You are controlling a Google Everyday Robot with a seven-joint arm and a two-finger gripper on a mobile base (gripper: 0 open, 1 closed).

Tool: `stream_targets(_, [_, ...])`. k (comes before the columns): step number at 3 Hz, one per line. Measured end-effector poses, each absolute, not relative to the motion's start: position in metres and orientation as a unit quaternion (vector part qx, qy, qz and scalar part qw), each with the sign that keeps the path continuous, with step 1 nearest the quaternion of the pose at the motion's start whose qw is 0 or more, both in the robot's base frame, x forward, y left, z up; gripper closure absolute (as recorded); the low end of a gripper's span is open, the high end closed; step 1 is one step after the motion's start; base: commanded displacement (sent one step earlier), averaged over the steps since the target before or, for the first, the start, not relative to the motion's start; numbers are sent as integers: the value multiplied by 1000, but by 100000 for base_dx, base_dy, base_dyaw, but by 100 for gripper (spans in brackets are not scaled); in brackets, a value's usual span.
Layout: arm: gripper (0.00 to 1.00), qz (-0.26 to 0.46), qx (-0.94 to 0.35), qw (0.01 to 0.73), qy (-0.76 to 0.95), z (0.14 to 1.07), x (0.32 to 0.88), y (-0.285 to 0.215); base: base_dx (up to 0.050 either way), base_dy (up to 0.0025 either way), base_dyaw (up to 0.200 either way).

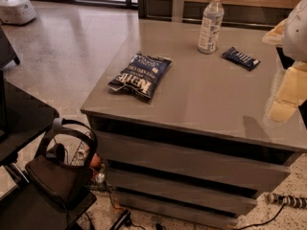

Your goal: Move rxbar blueberry near blue chip bag

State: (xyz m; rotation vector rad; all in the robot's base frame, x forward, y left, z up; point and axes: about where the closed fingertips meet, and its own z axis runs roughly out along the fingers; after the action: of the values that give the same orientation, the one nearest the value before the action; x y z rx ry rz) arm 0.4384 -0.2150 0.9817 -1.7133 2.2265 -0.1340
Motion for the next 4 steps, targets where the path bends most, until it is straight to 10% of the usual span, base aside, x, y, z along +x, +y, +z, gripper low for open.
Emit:
stream_targets(2, [0,-48,-601,165,781,982,438,-215,3350,-261,-14689])
stream_targets(4, [0,-48,-601,165,781,983,438,-215,1619,123,7598])
